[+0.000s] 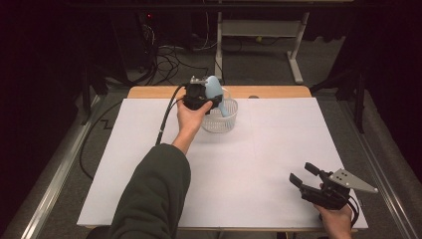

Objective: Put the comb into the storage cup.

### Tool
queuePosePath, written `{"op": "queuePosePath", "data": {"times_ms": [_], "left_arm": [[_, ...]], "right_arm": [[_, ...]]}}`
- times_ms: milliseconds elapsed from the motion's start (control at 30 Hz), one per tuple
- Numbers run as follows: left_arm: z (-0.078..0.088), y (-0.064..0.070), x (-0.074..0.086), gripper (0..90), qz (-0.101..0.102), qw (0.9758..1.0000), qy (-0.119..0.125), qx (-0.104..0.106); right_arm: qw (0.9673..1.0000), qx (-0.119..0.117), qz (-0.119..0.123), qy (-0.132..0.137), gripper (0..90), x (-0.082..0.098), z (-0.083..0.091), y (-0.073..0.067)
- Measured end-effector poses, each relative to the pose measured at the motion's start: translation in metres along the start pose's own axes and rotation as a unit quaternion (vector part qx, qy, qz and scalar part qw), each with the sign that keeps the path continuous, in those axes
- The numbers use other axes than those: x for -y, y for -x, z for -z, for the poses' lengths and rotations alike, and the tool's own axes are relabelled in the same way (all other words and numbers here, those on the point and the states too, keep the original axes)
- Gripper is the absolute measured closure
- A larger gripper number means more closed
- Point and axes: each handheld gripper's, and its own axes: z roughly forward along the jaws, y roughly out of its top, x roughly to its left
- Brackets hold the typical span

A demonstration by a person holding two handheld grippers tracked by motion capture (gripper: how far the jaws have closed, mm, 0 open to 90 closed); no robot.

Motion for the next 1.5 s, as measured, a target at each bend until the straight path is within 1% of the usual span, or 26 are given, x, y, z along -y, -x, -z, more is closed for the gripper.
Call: {"op": "queuePosePath", "data": {"times_ms": [200, 367, 600, 700, 767, 900, 1033, 1133, 1267, 1367, 1500], "left_arm": [[0.006, -0.005, 0.001, 39.5, -0.005, 0.9998, -0.015, -0.013], [0.008, -0.010, 0.003, 37.6, 0.002, 0.9998, -0.016, -0.014], [0.011, -0.020, 0.009, 31.9, 0.011, 0.9992, -0.024, -0.029], [0.012, -0.021, 0.010, 31.1, 0.006, 0.9992, -0.026, -0.029], [0.011, -0.022, 0.010, 30.3, 0.006, 0.9991, -0.030, -0.030], [0.012, -0.025, 0.011, 29.4, 0.009, 0.9989, -0.035, -0.032], [0.012, -0.026, 0.013, 28.9, 0.014, 0.9989, -0.032, -0.032], [0.012, -0.028, 0.016, 28.1, 0.017, 0.9987, -0.036, -0.032], [0.014, -0.033, 0.018, 27.2, 0.020, 0.9986, -0.038, -0.030], [0.016, -0.036, 0.020, 26.3, 0.024, 0.9984, -0.039, -0.035], [0.020, -0.038, 0.019, 26.0, 0.023, 0.9984, -0.037, -0.037]], "right_arm": [[1.0000, 0.000, 0.000, 0.000, 26.2, 0.000, 0.000, 0.000], [1.0000, 0.000, 0.000, 0.000, 26.2, 0.000, 0.000, 0.000], [1.0000, 0.000, -0.001, 0.000, 26.3, 0.000, 0.000, 0.000], [1.0000, -0.001, 0.001, -0.001, 26.4, 0.000, 0.000, 0.000], [1.0000, -0.001, 0.000, -0.001, 26.4, 0.000, -0.001, 0.000], [1.0000, -0.002, 0.001, -0.001, 26.4, 0.000, 0.000, 0.000], [1.0000, -0.001, 0.002, -0.001, 26.4, 0.000, 0.000, 0.000], [1.0000, 0.001, 0.002, -0.002, 26.4, 0.000, -0.001, -0.001], [1.0000, 0.002, 0.001, -0.003, 26.4, 0.000, -0.001, -0.001], [1.0000, 0.002, 0.000, -0.005, 26.4, 0.000, -0.001, 0.000], [1.0000, 0.001, 0.000, -0.002, 26.5, 0.000, 0.000, 0.000]]}}
